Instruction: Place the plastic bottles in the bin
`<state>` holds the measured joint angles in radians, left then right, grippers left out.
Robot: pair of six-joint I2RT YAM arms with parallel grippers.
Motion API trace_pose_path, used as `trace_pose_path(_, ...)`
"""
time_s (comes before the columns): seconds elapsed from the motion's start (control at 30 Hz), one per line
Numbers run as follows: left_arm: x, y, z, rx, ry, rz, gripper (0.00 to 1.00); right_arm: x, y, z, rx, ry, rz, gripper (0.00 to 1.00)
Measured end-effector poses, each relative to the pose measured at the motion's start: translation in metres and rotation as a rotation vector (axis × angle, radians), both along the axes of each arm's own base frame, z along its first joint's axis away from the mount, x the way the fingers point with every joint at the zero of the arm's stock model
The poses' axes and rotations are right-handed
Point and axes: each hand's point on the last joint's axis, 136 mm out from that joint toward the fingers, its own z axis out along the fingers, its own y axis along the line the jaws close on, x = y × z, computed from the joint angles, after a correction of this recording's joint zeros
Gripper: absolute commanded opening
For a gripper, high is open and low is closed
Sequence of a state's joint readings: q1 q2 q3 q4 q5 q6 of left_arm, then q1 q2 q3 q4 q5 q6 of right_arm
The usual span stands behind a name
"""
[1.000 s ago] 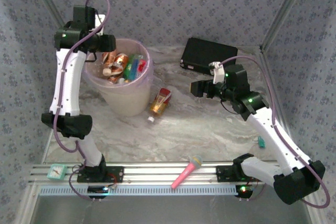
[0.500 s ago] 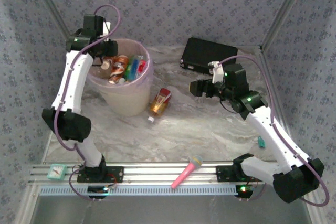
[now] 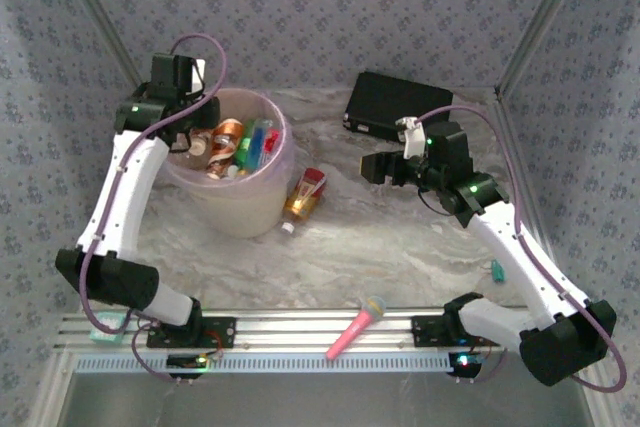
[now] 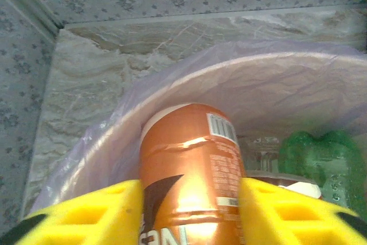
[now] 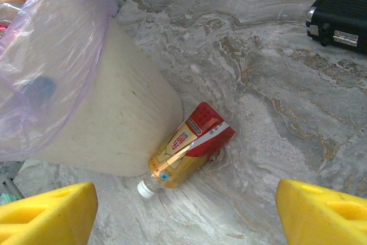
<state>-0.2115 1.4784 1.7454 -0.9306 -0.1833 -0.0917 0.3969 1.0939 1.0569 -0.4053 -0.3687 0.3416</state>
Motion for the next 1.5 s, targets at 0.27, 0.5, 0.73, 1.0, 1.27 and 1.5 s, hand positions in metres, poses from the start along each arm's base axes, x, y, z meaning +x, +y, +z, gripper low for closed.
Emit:
trace_pose_path(0.27, -0.002, -0.001, 0.003, -0.001, 0.002, -0.006, 0.59, -0.001, -0.001, -0.006, -0.021, 0.020, -0.034, 0.87)
trace_pose_path(0.5, -0.005, -0.005, -0.005, -0.019, 0.029, -0.022, 0.55, 0.000, 0.010, -0.030, -0.089, 0.082, -0.100, 0.93)
trace_pose_path(0.73, -0.001, 0.015, -0.011, -0.096, 0.008, 0.043, 0.54, -0.004, 0.048, -0.083, -0.167, 0.191, -0.125, 0.96)
trace_pose_path(1.0, -0.002, 0.015, 0.007, -0.215, -0.026, 0.049, 0.61, 0.006, 0.080, -0.135, -0.129, 0.287, -0.183, 0.91)
trace_pose_path(1.27, -0.005, 0.001, 0.044, -0.231, -0.102, 0.006, 0.65, 0.019, 0.114, -0.185, -0.131, 0.378, -0.178, 0.89)
trace_pose_path(1.5, -0.008, 0.002, 0.056, -0.168, -0.134, -0.002, 0.50, 0.034, 0.145, -0.201, -0.108, 0.402, -0.168, 0.89)
